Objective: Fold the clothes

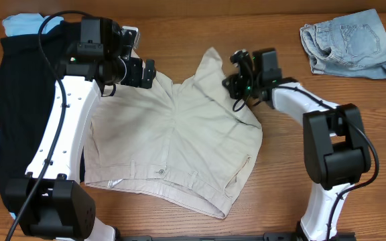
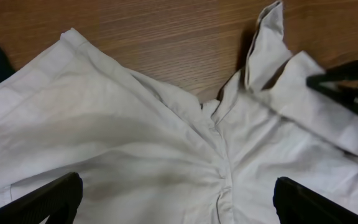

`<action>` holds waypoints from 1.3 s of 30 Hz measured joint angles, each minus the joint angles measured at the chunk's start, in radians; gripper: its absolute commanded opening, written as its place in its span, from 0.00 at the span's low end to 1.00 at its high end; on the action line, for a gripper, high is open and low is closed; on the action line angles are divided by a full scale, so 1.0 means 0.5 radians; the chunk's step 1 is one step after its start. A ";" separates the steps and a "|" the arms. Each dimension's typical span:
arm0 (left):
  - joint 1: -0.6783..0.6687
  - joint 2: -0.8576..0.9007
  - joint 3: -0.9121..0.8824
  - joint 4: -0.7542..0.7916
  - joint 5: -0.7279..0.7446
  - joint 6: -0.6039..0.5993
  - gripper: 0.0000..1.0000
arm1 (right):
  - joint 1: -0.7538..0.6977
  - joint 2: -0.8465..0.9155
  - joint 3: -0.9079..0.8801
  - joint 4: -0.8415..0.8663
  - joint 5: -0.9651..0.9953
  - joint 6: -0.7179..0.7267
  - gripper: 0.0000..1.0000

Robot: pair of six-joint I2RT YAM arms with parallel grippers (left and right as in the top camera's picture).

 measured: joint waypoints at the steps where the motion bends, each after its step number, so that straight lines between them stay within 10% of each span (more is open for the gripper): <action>1: 0.000 0.000 0.000 0.000 0.000 0.000 1.00 | -0.022 0.000 0.024 -0.014 -0.017 0.016 0.06; 13: 0.000 0.000 0.000 0.002 0.000 0.000 1.00 | -0.291 -0.285 0.253 -0.774 0.188 0.329 0.13; 16: 0.000 0.000 0.000 0.004 0.000 0.000 1.00 | -0.423 -0.308 0.260 -1.048 0.311 0.463 0.48; 19: 0.000 0.000 0.000 0.007 0.001 0.000 1.00 | -0.561 -0.306 0.260 -1.286 0.421 0.542 0.59; 39: 0.000 0.000 0.000 0.008 0.000 0.000 1.00 | -0.531 -0.247 0.260 -1.060 0.227 0.372 0.66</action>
